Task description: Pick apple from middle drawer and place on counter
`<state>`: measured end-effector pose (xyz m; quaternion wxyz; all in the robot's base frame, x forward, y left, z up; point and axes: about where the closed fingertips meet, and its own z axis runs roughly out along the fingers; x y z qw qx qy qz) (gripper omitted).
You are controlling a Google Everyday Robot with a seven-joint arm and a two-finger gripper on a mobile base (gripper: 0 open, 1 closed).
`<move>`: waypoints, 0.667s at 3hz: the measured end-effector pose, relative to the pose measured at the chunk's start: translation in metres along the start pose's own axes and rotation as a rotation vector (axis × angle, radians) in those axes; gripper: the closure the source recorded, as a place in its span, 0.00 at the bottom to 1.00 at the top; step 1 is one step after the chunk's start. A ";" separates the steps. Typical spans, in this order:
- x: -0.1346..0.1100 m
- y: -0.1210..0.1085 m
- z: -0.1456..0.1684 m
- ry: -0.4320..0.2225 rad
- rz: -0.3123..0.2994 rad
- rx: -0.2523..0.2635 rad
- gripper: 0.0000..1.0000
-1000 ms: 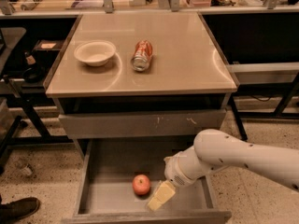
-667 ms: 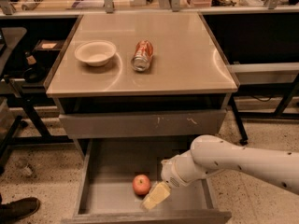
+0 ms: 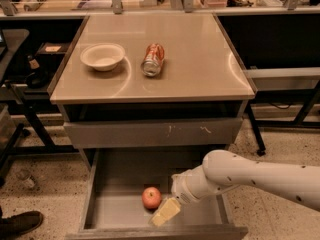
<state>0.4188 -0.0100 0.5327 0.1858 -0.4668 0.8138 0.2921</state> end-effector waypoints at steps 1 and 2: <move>-0.004 -0.015 0.025 -0.050 -0.009 0.013 0.00; -0.011 -0.028 0.044 -0.112 -0.016 0.027 0.00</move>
Offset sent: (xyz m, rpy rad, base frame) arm 0.0509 0.0349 -0.0523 0.1406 -0.1208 -0.0680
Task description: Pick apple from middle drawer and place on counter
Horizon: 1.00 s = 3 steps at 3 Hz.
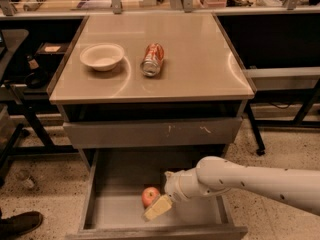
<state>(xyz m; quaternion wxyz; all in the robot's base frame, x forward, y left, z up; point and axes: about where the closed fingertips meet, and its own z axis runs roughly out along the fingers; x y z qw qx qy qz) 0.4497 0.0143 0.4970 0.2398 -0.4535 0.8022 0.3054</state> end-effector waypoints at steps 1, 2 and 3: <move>0.002 -0.011 0.018 -0.046 0.005 0.004 0.00; 0.009 -0.033 0.047 -0.100 0.029 0.002 0.00; 0.009 -0.033 0.049 -0.102 0.032 0.000 0.00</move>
Offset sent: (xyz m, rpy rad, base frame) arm 0.0334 0.0130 -0.0513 0.1026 -0.0404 -0.0608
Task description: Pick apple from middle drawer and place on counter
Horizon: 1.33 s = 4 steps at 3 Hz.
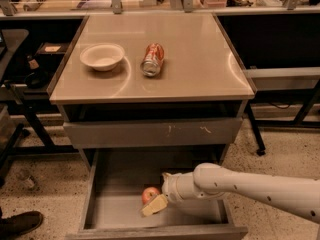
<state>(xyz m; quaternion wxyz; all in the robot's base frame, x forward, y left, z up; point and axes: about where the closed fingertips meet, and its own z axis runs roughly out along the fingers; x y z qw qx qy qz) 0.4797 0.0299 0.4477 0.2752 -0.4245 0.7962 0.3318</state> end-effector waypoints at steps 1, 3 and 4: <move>0.006 0.000 0.005 -0.027 -0.003 0.020 0.00; 0.001 -0.016 0.023 -0.117 -0.037 0.078 0.00; 0.002 -0.021 0.031 -0.135 -0.045 0.093 0.00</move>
Offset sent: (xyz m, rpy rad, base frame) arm 0.0197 0.0086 -0.0271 0.0724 -0.1325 -0.0961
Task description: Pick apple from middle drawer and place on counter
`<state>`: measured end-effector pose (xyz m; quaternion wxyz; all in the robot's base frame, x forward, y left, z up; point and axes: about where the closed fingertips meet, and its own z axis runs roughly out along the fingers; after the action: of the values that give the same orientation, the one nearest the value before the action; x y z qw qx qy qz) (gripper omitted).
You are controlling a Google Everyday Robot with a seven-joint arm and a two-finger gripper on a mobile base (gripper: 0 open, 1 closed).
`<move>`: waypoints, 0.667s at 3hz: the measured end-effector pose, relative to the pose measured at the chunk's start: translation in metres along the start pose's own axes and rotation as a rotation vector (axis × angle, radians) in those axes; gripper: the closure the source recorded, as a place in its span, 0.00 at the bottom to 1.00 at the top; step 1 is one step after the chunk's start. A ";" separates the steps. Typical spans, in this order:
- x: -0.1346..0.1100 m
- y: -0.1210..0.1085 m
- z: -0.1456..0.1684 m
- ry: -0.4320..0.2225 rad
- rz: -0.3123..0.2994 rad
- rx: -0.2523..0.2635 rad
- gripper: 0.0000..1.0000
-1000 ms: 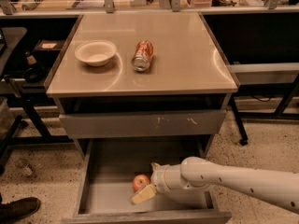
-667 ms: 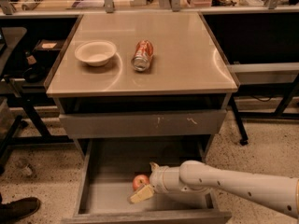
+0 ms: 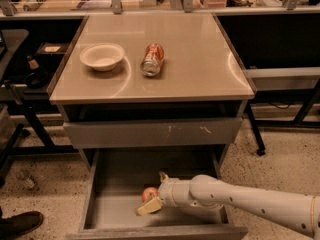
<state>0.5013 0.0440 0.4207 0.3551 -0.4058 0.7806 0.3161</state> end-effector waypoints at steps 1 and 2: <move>0.014 -0.009 0.019 -0.008 0.010 0.010 0.00; 0.021 -0.012 0.024 -0.007 0.021 0.009 0.00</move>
Offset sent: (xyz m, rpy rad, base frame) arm 0.0138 0.0035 -0.0359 0.0082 -0.0003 -0.0298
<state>0.5095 0.0486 0.3884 0.3562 -0.3949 0.7850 0.3178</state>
